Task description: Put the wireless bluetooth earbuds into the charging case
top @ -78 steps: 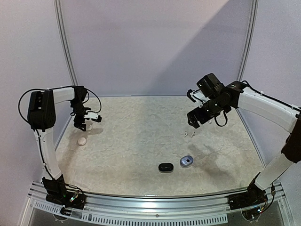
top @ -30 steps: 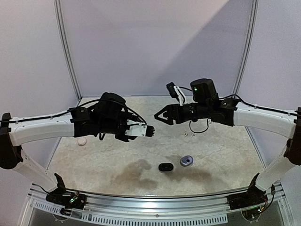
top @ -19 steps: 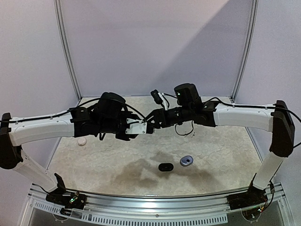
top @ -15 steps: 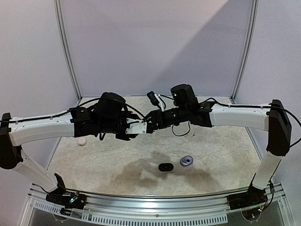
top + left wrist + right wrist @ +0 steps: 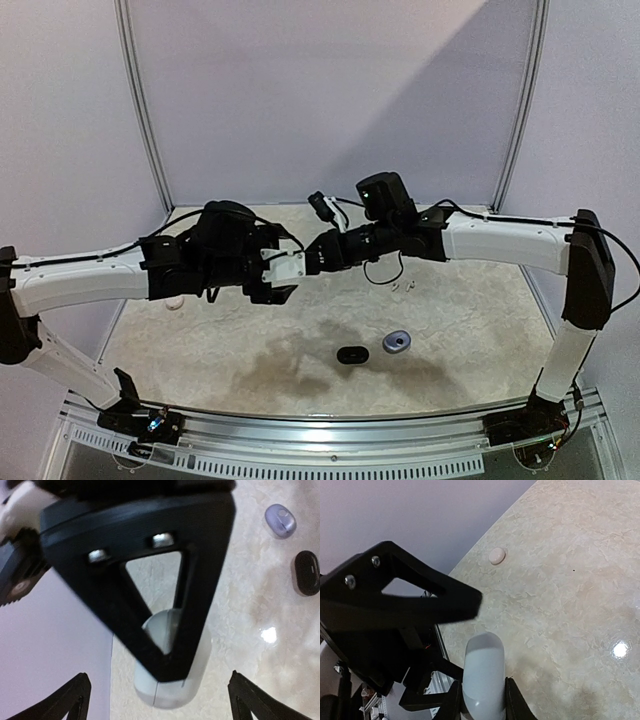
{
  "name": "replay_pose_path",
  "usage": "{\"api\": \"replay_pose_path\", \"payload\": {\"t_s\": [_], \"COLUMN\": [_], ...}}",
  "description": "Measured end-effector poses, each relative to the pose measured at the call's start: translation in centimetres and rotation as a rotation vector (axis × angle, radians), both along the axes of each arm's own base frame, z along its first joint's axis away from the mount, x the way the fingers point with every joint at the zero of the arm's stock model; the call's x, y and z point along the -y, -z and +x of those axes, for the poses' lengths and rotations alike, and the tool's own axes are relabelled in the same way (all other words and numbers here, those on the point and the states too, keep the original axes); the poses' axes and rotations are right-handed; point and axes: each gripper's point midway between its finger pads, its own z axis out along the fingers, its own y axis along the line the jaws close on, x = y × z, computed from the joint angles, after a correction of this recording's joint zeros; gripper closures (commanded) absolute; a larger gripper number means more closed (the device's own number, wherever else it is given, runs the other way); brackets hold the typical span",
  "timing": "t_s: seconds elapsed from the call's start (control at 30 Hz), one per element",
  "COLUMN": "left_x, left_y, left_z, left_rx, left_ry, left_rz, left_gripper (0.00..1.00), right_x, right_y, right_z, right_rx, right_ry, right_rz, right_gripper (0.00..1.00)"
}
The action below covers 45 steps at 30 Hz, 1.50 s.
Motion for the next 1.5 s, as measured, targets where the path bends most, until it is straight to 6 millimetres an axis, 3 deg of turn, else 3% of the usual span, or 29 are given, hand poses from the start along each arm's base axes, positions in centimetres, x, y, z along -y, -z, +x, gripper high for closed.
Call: {"api": "replay_pose_path", "payload": {"t_s": [0.23, 0.37, 0.5, 0.57, 0.63, 0.7, 0.8, 0.9, 1.03, 1.27, 1.33, 1.43, 1.5], "left_x": [-2.6, -4.6, -9.4, -12.3, -15.0, -16.4, -16.2, -14.7, -12.7, -10.7, -10.4, -10.2, -10.1], "left_y": [-3.3, -4.5, -4.4, -4.2, -4.0, -4.3, -4.3, -3.4, -3.0, -4.5, -4.5, -4.5, -4.6], "left_z": [-1.3, -1.9, -0.1, 0.8, 1.0, 0.6, -0.7, -2.7, -5.0, -7.8, -8.2, -8.7, -8.9], "left_rx": [0.018, -0.023, -0.085, -0.116, -0.161, -0.208, -0.309, -0.433, -0.56, -0.634, -0.647, -0.655, -0.662], "left_ry": [-0.079, -0.134, -0.291, -0.376, -0.441, -0.447, -0.368, -0.24, -0.089, 0.098, 0.123, 0.146, 0.156], "left_rz": [-0.173, -0.305, -0.461, -0.551, -0.678, -0.825, -1.021, -1.116, -1.136, -1.138, -1.132, -1.125, -1.124], "left_gripper": [0.01, 0.01, 0.02, 0.08, 0.14, 0.16, 0.11, 0.09, 0.12, 0.15, 0.19, 0.34, 0.39], "right_x": [1.0, 1.3, 1.1, 0.9, 0.7, 0.3, -0.5, -1.4, -3.5, -5.8, -6.0, -6.2, -6.3], "right_y": [0.2, -1.2, -3.8, -5.4, -6.7, -7.5, -7.9, -7.9, -7.8, -6.5, -6.5, -6.6, -6.6], "right_z": [1.8, 3.3, 4.5, 4.9, 5.1, 5.2, 4.9, 4.0, 0.5, -5.4, -5.9, -6.7, -7.0], "right_rx": [0.048, 0.101, 0.163, 0.199, 0.232, 0.267, 0.311, 0.376, 0.49, 0.611, 0.634, 0.678, 0.695], "right_ry": [0.051, 0.09, 0.117, 0.119, 0.112, 0.097, 0.061, 0.004, -0.12, -0.336, -0.362, -0.406, -0.428], "right_rz": [-0.04, -0.04, -0.012, 0.013, 0.04, 0.071, 0.108, 0.131, 0.177, 0.266, 0.278, 0.301, 0.312], "right_gripper": [1.0, 1.0, 1.0, 1.0, 1.0, 1.0, 1.0, 1.0, 1.0, 1.0, 1.0, 1.0, 1.0]}}
